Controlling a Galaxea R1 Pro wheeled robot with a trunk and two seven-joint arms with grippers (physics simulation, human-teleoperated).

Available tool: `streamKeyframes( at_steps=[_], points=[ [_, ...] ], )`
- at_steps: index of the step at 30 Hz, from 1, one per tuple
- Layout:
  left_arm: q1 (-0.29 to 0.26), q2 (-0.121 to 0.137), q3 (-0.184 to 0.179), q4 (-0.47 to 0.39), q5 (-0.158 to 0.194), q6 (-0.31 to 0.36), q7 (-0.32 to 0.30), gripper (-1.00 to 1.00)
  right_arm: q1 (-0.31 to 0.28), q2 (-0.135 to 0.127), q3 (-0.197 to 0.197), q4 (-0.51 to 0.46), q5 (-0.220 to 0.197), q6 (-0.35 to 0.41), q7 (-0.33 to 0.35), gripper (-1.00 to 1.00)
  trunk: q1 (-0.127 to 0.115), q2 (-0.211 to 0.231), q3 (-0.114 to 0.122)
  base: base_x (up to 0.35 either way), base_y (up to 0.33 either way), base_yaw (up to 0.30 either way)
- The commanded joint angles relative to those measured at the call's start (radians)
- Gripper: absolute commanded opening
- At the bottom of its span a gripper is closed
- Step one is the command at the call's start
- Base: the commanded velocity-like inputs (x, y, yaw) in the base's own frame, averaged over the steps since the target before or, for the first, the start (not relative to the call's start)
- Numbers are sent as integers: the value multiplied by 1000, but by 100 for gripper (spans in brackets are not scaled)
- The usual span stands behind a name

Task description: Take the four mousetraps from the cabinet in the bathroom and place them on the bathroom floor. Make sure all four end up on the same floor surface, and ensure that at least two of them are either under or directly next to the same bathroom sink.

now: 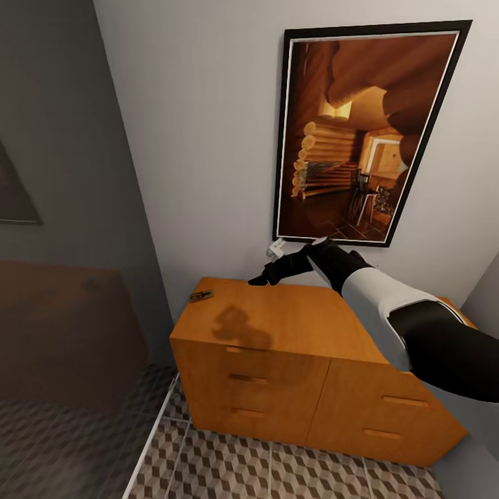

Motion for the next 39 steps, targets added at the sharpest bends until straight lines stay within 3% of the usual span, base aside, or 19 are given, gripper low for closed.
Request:
streamKeyframes(
  at_steps=[1, 24, 39],
  points=[
    [-1, -1, -8, 3, -1, -4, 5, 100, -1, 1, -8, 1, 9, 5, 4, 100, 1, -2, -2, 0, 0, 0],
    [-1, -1, -8, 3, -1, -4, 5, 100, -1, 44, -9, 53, 9, -33, 2, 100, 1, -2, -2, 0, 0, 0],
    [-1, -1, -8, 3, -1, -3, 5, 100, -1, 49, -9, 71, 10, -34, 1, 100, 1, -2, -2, 148, 110, 0]
  ],
)
